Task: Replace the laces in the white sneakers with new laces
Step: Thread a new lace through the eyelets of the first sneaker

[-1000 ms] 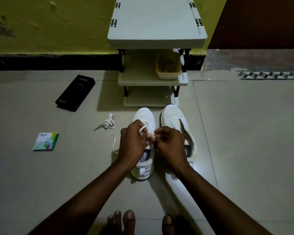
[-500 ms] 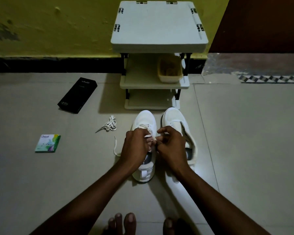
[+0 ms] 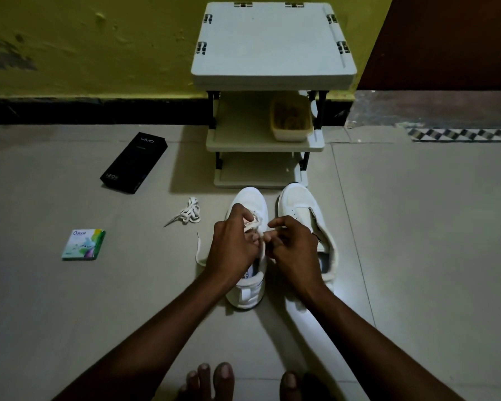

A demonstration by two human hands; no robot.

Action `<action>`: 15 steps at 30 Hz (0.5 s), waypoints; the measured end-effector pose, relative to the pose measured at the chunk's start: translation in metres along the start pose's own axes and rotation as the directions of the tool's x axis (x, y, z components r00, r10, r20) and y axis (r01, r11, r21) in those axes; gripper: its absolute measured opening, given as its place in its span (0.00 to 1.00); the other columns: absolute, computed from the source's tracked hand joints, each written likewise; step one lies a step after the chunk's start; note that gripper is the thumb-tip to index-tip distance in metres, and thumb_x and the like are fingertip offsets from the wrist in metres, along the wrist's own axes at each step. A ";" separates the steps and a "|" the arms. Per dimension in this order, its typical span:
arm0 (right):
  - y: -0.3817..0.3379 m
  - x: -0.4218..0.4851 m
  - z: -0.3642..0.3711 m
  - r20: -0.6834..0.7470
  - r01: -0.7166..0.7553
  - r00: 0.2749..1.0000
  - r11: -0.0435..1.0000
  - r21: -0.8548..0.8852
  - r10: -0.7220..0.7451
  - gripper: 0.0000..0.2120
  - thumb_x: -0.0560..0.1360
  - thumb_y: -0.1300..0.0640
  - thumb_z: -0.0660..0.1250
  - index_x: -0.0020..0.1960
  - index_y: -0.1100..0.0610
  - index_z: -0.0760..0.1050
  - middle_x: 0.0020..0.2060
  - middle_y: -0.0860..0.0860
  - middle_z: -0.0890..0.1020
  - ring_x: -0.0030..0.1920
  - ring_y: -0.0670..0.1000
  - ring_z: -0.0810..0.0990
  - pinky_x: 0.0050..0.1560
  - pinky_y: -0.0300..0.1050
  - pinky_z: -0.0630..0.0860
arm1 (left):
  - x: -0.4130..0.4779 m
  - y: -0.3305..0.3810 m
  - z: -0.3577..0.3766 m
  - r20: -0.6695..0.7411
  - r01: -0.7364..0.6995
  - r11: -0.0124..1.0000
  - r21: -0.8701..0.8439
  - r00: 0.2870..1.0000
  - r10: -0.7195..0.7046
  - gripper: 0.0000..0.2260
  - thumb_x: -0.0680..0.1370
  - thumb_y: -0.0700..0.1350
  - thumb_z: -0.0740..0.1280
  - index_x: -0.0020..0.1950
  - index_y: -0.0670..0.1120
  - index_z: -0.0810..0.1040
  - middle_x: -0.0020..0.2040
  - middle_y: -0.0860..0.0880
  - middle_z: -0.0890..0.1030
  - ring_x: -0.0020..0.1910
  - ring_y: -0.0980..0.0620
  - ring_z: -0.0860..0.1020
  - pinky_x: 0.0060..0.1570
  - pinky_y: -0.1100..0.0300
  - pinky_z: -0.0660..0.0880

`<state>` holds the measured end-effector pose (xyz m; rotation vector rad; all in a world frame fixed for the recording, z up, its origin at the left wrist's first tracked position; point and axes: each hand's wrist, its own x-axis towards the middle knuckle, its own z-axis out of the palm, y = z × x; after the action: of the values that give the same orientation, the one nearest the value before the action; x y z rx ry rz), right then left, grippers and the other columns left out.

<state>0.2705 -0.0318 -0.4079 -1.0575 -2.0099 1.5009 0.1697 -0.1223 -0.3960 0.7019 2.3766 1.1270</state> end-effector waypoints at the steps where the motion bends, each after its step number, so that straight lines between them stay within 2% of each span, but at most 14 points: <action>1: 0.001 0.000 -0.001 0.017 -0.006 1.000 1.000 0.028 0.005 0.10 0.76 0.63 0.66 0.52 0.50 0.78 0.40 0.49 0.86 0.41 0.48 0.86 0.47 0.57 0.83 | 0.001 -0.001 -0.001 0.006 -0.004 1.000 0.004 1.000 0.004 0.21 0.67 0.40 0.72 0.51 0.59 0.69 0.45 0.45 0.82 0.48 0.44 0.81 0.42 0.46 0.81; 4: 0.000 0.002 -0.003 0.033 0.008 0.999 1.000 0.020 -0.009 0.14 0.76 0.66 0.65 0.53 0.49 0.77 0.40 0.49 0.85 0.43 0.49 0.85 0.49 0.60 0.83 | 0.003 -0.004 -0.001 -0.005 -0.024 1.000 0.014 1.000 0.024 0.19 0.72 0.36 0.71 0.50 0.58 0.69 0.45 0.45 0.82 0.47 0.46 0.81 0.40 0.51 0.81; 6: -0.003 0.002 -0.003 0.039 0.064 0.997 0.998 -0.015 -0.063 0.17 0.74 0.68 0.66 0.55 0.49 0.77 0.40 0.49 0.85 0.42 0.48 0.85 0.49 0.58 0.82 | 0.005 -0.007 -0.002 -0.004 -0.028 0.999 0.019 1.000 0.028 0.16 0.74 0.36 0.70 0.49 0.57 0.72 0.44 0.47 0.83 0.45 0.49 0.82 0.38 0.56 0.80; 9: -0.011 0.003 -0.004 0.048 0.148 0.988 0.987 -0.063 -0.145 0.24 0.73 0.69 0.65 0.63 0.49 0.74 0.38 0.49 0.84 0.39 0.46 0.83 0.47 0.53 0.81 | 0.004 -0.010 -0.003 0.030 -0.062 0.997 0.044 0.998 0.061 0.13 0.74 0.37 0.71 0.49 0.55 0.74 0.43 0.50 0.84 0.43 0.50 0.82 0.39 0.57 0.79; 12: -0.020 0.005 -0.002 0.099 0.223 0.973 0.964 -0.148 -0.210 0.29 0.72 0.69 0.63 0.68 0.44 0.67 0.34 0.53 0.80 0.36 0.50 0.80 0.43 0.52 0.78 | -0.004 -0.009 -0.005 0.014 -0.130 0.990 0.046 0.991 0.129 0.11 0.75 0.38 0.70 0.52 0.52 0.76 0.48 0.52 0.83 0.46 0.52 0.80 0.41 0.71 0.72; 13: -0.024 0.005 0.000 0.116 0.254 0.965 0.953 -0.168 -0.236 0.31 0.72 0.69 0.63 0.69 0.43 0.65 0.33 0.54 0.79 0.35 0.51 0.79 0.41 0.53 0.77 | -0.008 -0.008 -0.004 -0.010 -0.155 0.986 0.069 0.988 0.156 0.11 0.75 0.39 0.70 0.54 0.51 0.76 0.51 0.51 0.81 0.48 0.53 0.79 0.42 0.72 0.70; 15: -0.025 0.003 0.002 0.100 0.271 0.961 0.945 -0.183 -0.257 0.34 0.70 0.70 0.62 0.69 0.43 0.64 0.32 0.53 0.78 0.34 0.50 0.78 0.39 0.53 0.77 | -0.013 -0.011 0.000 -0.057 -0.148 0.981 0.122 0.986 0.156 0.14 0.74 0.38 0.71 0.57 0.48 0.75 0.56 0.49 0.74 0.51 0.52 0.76 0.48 0.66 0.71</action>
<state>0.2591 -0.0335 -0.3850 -0.7712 -2.2845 1.2411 0.1771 -0.1358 -0.4025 0.9131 2.4972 1.0930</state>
